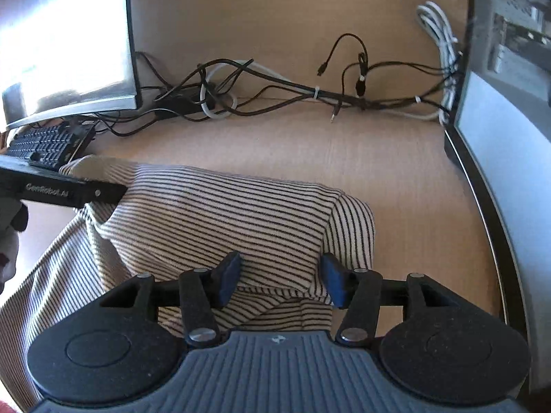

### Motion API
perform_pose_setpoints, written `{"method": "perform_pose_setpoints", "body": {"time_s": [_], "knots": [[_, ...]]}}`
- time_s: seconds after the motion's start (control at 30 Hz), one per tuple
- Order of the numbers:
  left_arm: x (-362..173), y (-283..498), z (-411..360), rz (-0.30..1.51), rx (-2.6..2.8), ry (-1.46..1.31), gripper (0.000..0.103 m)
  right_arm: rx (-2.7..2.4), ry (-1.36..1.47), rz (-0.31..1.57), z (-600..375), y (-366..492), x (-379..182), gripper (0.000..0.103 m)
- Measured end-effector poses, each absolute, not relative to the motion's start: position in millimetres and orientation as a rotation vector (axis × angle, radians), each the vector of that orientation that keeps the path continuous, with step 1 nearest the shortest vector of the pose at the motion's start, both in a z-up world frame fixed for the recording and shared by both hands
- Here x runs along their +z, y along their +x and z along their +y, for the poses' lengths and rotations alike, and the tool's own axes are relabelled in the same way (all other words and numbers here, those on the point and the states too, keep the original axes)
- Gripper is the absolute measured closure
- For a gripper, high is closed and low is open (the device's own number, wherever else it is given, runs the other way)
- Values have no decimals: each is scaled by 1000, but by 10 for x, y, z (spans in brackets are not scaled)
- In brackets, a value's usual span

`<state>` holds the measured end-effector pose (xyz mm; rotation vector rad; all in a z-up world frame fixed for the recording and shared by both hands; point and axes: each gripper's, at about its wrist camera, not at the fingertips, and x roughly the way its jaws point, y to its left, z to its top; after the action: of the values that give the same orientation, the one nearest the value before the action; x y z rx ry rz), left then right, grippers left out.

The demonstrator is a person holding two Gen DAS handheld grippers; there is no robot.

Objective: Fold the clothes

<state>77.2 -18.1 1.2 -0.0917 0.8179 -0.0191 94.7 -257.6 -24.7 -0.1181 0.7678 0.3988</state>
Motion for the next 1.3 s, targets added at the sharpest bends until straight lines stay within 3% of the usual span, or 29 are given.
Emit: {"method": "perform_pose_setpoints", "body": {"time_s": [0.17, 0.27, 0.37, 0.53, 0.67, 0.73, 0.8, 0.9, 1.17, 1.3], "knots": [[13, 957, -182, 811, -12, -66, 29, 475, -127, 725, -2578, 1078, 128, 46], [67, 898, -160, 813, -14, -87, 27, 586, -144, 671, -2418, 1248, 302, 26], [60, 824, -113, 822, -14, -108, 20, 679, -194, 698, -2100, 1563, 210, 26], [92, 734, -19, 827, 2, -159, 20, 827, -348, 799, -1600, 1835, -90, 25], [221, 636, 59, 819, 32, -185, 15, 858, -285, 911, -1571, 1976, -228, 20], [288, 598, 84, 808, 45, -198, 13, 869, -210, 958, -1644, 2021, -235, 28], [341, 580, 88, 798, 49, -207, 13, 883, -218, 944, -1665, 1934, -184, 56], [395, 560, 149, 790, 47, -256, 9, 897, -278, 872, -1662, 1729, -26, 72], [530, 506, 329, 769, 38, -399, 9, 867, -500, 597, -1684, 667, 59, 75], [485, 537, 252, 800, 24, -384, 9, 817, -394, 608, -1740, 476, -17, 70]]}}
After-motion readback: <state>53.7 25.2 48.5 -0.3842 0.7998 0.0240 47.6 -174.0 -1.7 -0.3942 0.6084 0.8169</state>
